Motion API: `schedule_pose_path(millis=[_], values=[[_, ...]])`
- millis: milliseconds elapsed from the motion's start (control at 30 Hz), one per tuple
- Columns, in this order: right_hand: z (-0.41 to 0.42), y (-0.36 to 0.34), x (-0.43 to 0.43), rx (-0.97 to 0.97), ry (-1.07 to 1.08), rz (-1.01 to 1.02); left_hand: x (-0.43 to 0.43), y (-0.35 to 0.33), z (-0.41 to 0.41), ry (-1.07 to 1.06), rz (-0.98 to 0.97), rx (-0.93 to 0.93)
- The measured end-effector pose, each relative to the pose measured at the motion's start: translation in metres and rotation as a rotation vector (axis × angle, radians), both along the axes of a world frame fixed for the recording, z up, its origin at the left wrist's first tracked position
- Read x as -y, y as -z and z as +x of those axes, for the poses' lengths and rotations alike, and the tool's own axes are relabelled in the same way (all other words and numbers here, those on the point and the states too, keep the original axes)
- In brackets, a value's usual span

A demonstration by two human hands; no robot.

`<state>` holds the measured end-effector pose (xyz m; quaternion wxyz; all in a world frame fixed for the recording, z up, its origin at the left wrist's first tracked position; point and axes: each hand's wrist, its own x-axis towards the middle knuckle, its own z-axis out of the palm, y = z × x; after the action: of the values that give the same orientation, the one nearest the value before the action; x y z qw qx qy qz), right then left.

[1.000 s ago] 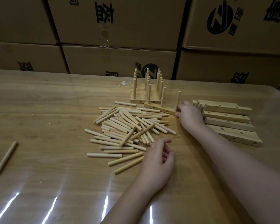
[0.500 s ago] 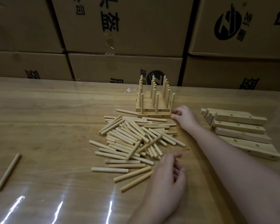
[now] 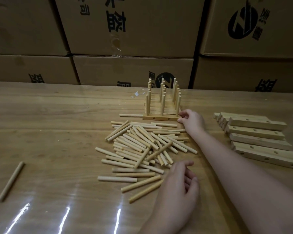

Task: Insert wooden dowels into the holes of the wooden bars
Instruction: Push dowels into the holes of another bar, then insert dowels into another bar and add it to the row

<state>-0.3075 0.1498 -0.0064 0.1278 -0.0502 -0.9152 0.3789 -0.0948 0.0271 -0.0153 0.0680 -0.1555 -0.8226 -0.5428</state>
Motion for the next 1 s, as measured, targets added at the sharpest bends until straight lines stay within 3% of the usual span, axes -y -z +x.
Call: schedule_pose_path(millis=[667,1000], values=[[0.004,0.004,-0.002,-0.032,0.027,0.025,0.002,-0.005,0.000,-0.002,-0.027,-0.028],[0.047,-0.002,-0.018,0.015,-0.125,-0.216,0.002,-0.008,0.001,-0.012,-0.029,-0.052]])
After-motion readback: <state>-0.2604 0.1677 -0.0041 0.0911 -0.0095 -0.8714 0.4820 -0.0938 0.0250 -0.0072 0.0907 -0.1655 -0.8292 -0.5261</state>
